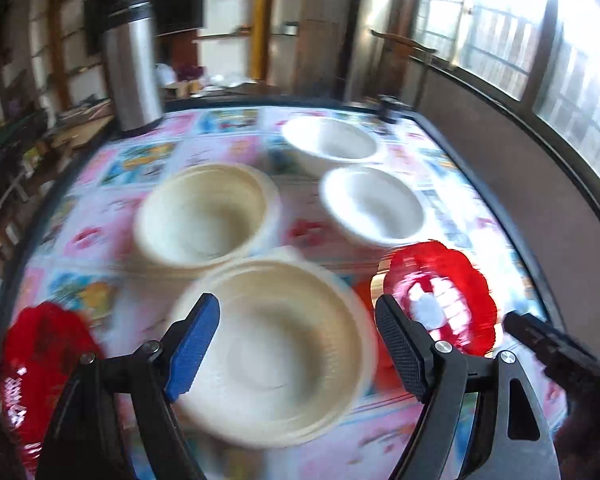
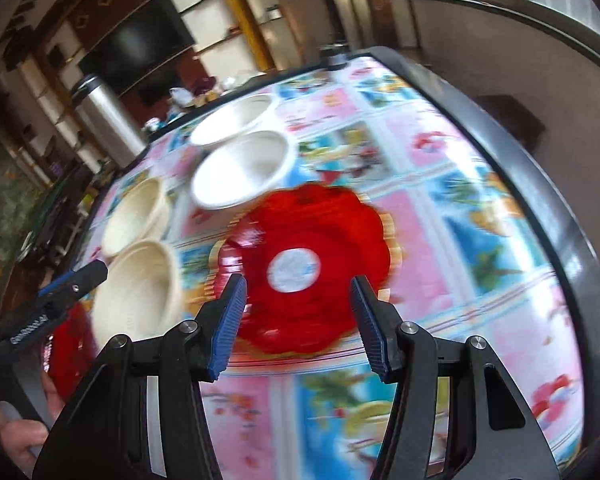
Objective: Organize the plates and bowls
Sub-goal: 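Move the left gripper to the red plate with the white sticker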
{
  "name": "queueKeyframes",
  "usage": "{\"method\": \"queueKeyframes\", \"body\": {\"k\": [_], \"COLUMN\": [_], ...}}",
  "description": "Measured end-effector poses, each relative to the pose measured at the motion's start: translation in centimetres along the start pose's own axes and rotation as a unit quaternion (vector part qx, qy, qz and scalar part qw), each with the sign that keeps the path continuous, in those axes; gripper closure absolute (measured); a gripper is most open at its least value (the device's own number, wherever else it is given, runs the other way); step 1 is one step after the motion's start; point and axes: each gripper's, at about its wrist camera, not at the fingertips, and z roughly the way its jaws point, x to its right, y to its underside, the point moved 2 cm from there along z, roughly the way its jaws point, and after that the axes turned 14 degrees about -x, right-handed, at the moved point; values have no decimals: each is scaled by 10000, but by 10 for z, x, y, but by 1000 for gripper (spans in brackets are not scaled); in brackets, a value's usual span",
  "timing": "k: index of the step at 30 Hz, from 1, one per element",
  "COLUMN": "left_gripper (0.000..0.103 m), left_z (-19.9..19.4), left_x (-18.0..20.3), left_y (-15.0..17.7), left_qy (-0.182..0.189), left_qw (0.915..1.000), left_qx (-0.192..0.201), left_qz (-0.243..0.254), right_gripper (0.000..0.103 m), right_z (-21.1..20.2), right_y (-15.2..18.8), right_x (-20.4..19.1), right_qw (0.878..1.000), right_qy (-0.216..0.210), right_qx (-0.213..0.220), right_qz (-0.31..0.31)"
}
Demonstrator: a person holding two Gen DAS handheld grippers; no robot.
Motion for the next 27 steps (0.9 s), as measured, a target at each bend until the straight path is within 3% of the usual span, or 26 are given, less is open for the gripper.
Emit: {"method": "queueKeyframes", "body": {"k": [10, 16, 21, 27], "left_gripper": [23, 23, 23, 23], "left_z": [66, 83, 72, 90], "left_x": [56, 68, 75, 71], "left_y": [-29, -29, -37, -32], "left_qy": [170, 82, 159, 268], "left_qw": [9946, 9912, 9925, 9887], "left_qx": [-925, -1171, -991, -1334], "left_qz": [437, 617, 703, 622], "right_gripper": [49, 49, 49, 49], "right_z": [16, 29, 37, 37], "right_y": [-14, -21, -23, -24], "right_x": [49, 59, 59, 60], "right_qw": [9987, 9985, 9981, 9978], "right_qy": [-160, -144, -232, -336], "right_qx": [-211, -283, -352, -338], "right_qz": [440, 449, 458, 471]}}
